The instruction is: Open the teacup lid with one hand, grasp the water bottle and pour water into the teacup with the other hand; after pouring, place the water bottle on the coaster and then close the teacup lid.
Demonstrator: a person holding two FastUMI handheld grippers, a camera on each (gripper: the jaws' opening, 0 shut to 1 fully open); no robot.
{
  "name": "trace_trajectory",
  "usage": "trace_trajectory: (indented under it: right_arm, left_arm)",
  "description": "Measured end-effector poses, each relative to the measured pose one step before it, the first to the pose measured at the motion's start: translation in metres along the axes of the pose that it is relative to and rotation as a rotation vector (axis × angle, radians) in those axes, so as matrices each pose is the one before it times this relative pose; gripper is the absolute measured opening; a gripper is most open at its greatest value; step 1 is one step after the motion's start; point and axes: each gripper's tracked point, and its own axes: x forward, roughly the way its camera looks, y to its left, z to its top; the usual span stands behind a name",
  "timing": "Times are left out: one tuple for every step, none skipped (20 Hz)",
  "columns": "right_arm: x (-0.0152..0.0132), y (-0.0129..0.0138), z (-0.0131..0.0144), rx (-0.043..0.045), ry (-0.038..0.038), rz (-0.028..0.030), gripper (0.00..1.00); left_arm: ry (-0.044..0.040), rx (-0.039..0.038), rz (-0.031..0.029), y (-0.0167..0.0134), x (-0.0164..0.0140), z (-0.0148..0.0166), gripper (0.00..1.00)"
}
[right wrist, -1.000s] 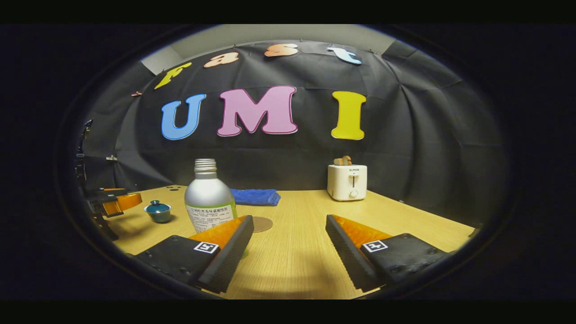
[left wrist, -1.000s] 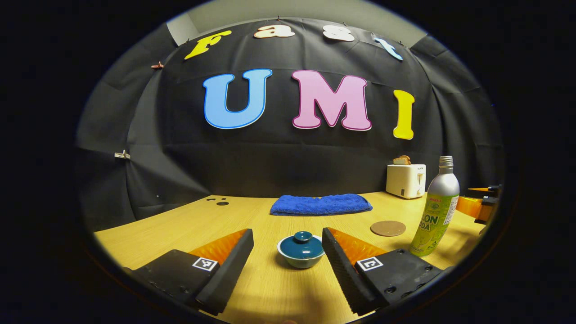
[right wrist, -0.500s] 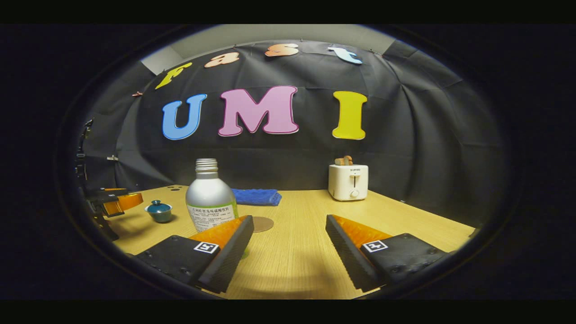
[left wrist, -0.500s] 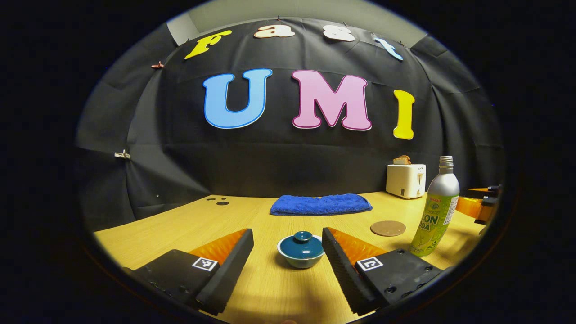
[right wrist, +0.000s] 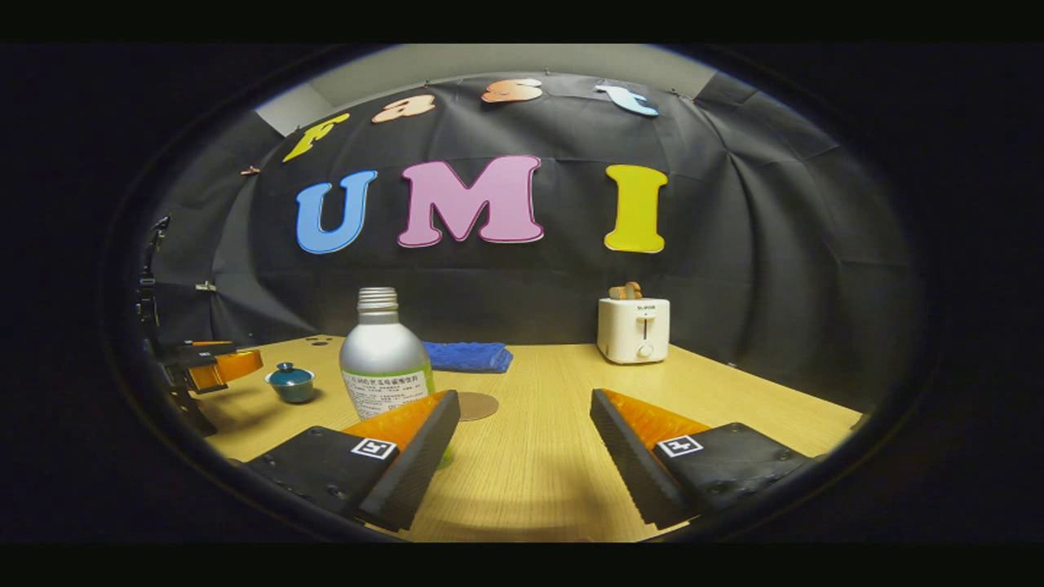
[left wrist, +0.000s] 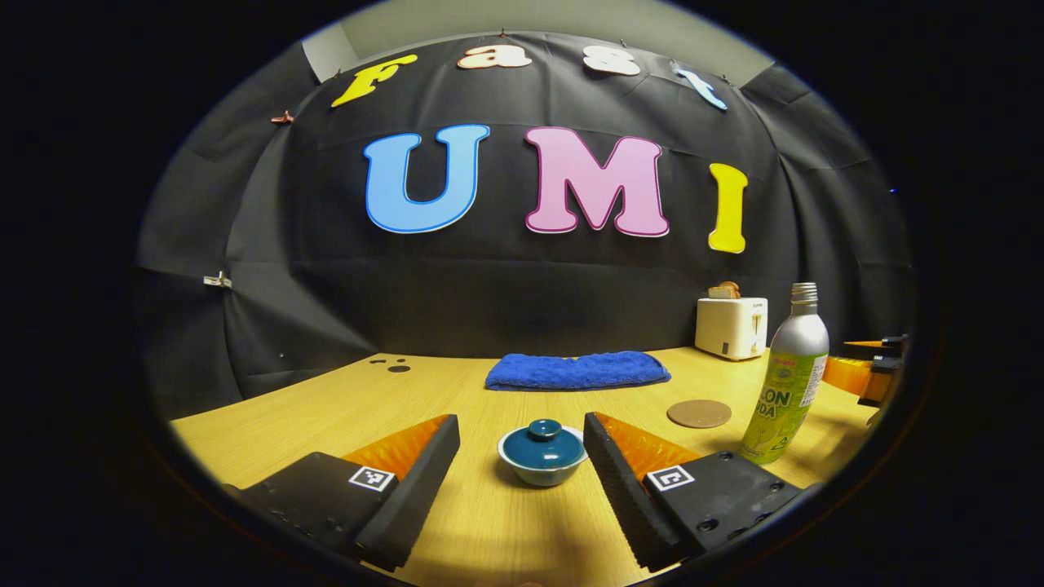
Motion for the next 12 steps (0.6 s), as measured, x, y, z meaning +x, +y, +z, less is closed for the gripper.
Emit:
trace_trajectory:
  right_arm:
    - [-0.00056,0.00141,0.00031,0.00019,-0.00103,0.00732,0.99]
    - [-0.00009,0.00113,-0.00038,0.00001,0.00125,0.00500,1.00]
    - [0.00023,-0.00054,-0.00018,0.00048,-0.00022,0.00021,0.96]
    - [0.00010,-0.00012,0.00037,-0.00018,-0.00067,0.00029,1.00]
    - [-0.00037,0.00177,-0.00016,0.00145,0.00214,0.00926,1.00]
    - [-0.00009,0.00489,0.00015,0.00021,0.00114,0.02591,1.00]
    - [-0.00116,0.00841,-0.00318,0.00082,0.00791,0.04727,1.00]
    - [-0.00263,0.00130,-0.00108,0.01011,0.00621,0.01622,1.00]
    - [-0.00404,-0.00355,0.00309,0.01241,-0.00837,0.00454,1.00]
    - [-0.00435,-0.00191,0.00380,0.01580,-0.01141,0.00681,0.99]
    - [-0.00267,-0.00004,0.00058,0.01418,-0.00481,0.00584,0.99]
    - [-0.00362,-0.00292,0.00026,0.01488,0.00127,-0.00040,0.98]
  left_arm:
    - [-0.00347,0.00201,0.00290,0.00126,0.00078,0.00054,0.96]
    - [0.00382,-0.00241,-0.00384,0.00001,0.00414,-0.00036,0.96]
    - [-0.00082,0.00111,-0.00918,-0.00412,0.00537,0.00030,0.96]
    - [0.00228,-0.00021,-0.00659,-0.00224,0.00686,0.00015,0.96]
    - [0.00924,0.00018,-0.00733,-0.00106,0.00745,-0.00197,0.97]
    - [0.01925,0.00070,-0.00464,-0.00033,0.00790,-0.00331,0.96]
    - [0.02498,0.00312,-0.00889,-0.00107,0.00791,-0.00294,0.96]
    - [0.02696,0.00956,-0.01171,-0.00170,0.00731,-0.00369,0.95]
    - [0.01740,0.01313,-0.00801,-0.00105,0.00548,-0.00214,0.95]
    - [0.00803,0.01549,-0.00909,-0.00103,0.00615,-0.00032,0.93]
    - [0.00695,0.01064,-0.00486,-0.00077,0.00451,0.00057,0.92]
    - [0.00835,0.00211,-0.00897,-0.00236,0.00464,0.00018,0.91]
